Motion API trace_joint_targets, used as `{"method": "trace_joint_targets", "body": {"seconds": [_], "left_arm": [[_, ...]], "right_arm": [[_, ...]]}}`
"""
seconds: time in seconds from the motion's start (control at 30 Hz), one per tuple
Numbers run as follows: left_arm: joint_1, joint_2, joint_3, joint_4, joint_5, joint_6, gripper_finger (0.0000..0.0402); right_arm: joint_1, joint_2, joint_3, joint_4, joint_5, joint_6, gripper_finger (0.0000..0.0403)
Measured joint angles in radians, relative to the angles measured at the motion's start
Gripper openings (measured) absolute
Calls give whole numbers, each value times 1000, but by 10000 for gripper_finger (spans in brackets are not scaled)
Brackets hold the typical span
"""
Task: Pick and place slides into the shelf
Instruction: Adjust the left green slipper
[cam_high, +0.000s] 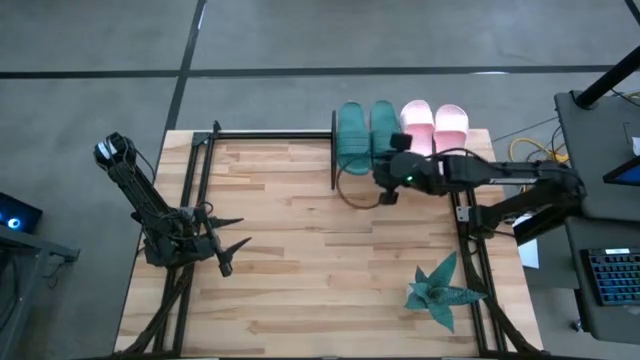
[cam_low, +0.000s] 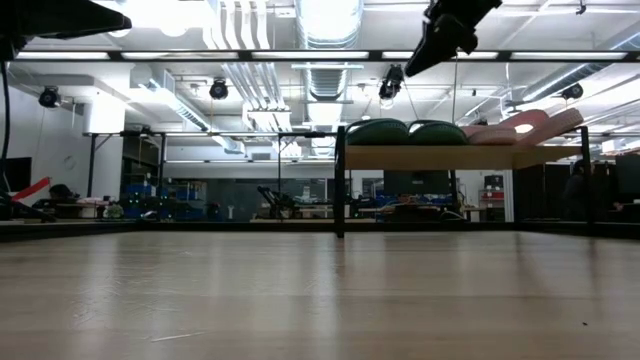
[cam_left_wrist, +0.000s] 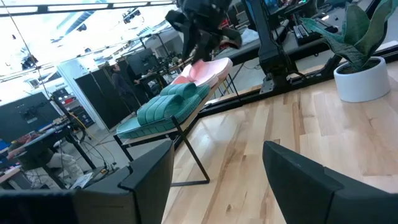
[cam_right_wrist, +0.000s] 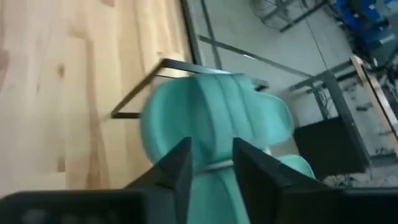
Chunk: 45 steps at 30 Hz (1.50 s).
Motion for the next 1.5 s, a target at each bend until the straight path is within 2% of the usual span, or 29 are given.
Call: {"method": "trace_joint_targets", "body": {"seconds": [0.1,0.2,0.4,0.63,0.9,1.27,1.5], "left_arm": [[1,-5,9,10,0,66,231],[3,-10,12,49,0,75,231],[4,-8,11,53,2,76,231],[4,-6,6,51,2,77,231],[4,-4,6,51,1,85,231],[4,-3,5,52,2,86,231],[4,-3,5,52,2,86,231]], "right_arm": [[20,62,0,41,5,-46,146],[28,143,5,104,85,-108,178],[28,324,85,126,241,-173,196],[19,487,244,63,296,-248,177],[-31,575,378,-116,318,-228,152],[-66,578,385,-121,316,-223,125],[-65,578,383,-121,314,-230,58]]}}
